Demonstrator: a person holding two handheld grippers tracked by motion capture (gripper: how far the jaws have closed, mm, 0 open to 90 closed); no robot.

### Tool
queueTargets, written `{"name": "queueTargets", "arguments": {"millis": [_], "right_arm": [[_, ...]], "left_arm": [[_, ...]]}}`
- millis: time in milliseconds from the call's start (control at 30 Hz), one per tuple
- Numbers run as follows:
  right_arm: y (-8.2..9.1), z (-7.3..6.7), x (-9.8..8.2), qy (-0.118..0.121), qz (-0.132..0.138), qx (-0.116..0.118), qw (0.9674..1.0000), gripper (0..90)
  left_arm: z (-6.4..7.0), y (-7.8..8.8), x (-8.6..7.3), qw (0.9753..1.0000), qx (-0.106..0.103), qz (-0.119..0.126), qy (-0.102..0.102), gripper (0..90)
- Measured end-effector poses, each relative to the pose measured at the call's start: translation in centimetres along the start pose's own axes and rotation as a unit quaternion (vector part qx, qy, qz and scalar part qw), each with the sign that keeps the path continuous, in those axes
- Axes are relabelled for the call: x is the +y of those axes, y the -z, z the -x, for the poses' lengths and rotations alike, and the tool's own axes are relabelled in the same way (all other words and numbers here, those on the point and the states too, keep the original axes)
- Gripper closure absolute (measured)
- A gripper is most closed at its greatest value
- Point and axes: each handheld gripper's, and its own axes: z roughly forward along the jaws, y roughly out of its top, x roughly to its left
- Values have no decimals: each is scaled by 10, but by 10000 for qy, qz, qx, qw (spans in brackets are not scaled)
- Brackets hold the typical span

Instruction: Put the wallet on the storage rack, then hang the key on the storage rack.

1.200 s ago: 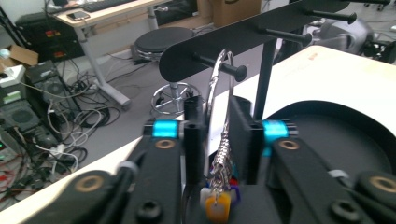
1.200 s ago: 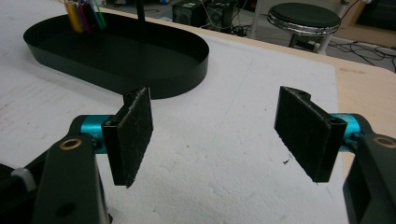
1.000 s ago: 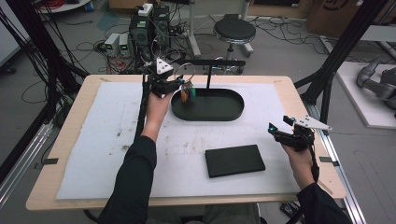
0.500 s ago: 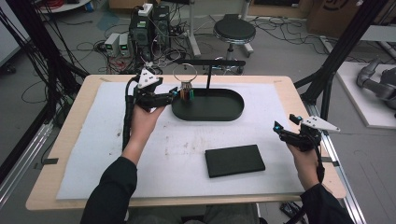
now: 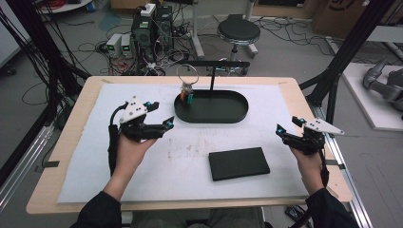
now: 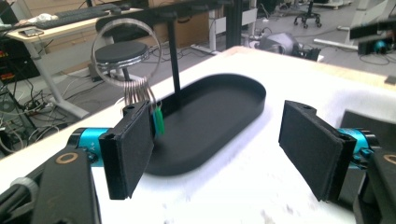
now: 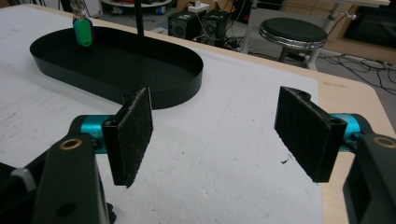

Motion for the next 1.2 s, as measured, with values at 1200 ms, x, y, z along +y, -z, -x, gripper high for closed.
{"name": "queueTargets", "arguments": {"millis": [1200], "right_arm": [[13,-8,-5,181,-16,378,9991,312]], "left_arm": [[-6,21,-57,9984,353,34,436,257]]}}
